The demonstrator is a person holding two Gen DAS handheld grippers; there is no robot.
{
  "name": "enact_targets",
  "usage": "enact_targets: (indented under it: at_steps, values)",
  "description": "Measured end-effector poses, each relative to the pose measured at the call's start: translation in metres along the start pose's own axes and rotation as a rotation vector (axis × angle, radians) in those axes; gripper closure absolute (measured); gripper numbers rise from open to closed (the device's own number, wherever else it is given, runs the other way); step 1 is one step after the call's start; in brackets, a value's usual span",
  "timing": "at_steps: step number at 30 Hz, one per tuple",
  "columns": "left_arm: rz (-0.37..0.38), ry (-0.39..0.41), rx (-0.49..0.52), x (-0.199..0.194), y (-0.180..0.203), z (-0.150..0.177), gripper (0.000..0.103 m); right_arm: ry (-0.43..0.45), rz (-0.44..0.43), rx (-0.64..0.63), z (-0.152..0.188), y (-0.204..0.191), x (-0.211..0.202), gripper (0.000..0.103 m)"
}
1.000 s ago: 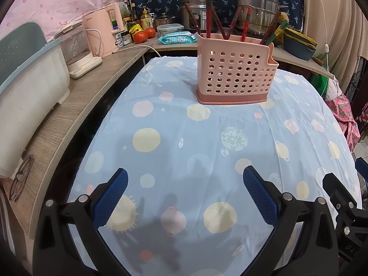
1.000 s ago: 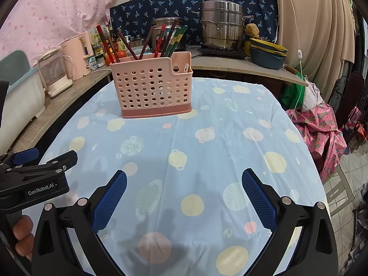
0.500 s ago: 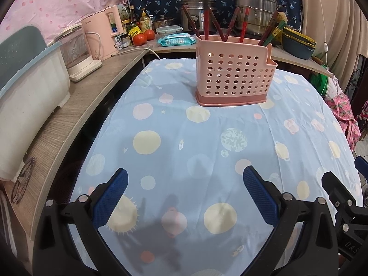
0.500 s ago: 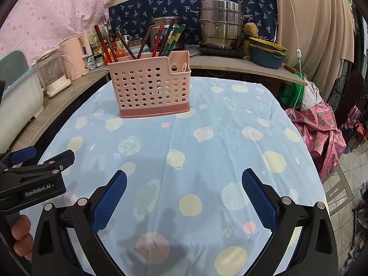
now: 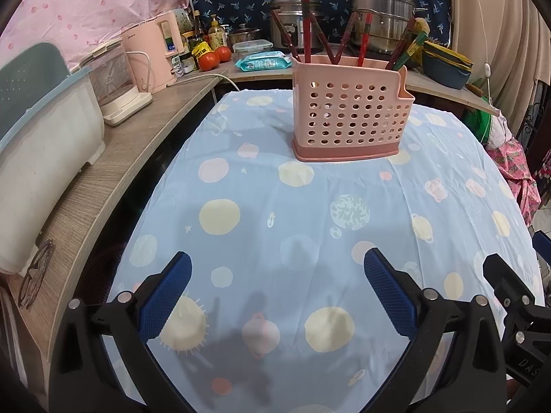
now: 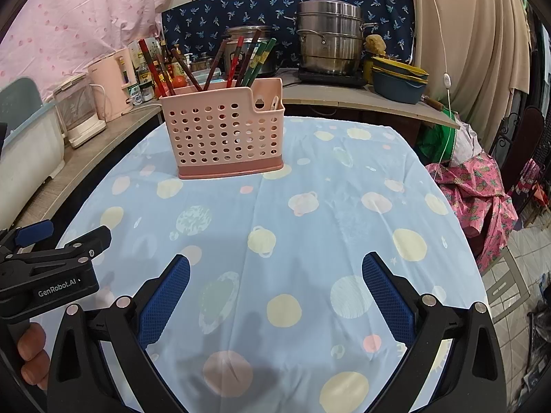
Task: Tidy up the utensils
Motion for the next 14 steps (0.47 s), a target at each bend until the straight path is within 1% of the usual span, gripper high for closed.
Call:
enact_targets:
  at_steps: [14]
  values:
    - [-0.009,0.01,-0.012,0.0013,-0.0025,-0.0027,0.007,0.01,0.015,0.013,-0.0052,0.0073,0.0002,0.007]
Point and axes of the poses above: each gripper's, at about its wrist camera, not at the fingertips, and x roughly the way its jaws point, y to its right, z to its underside, the point moved 8 cm from there along x, roughly the way its jaws point, and after that the axes turned 12 degrees about -x, right-handed, at the moved point
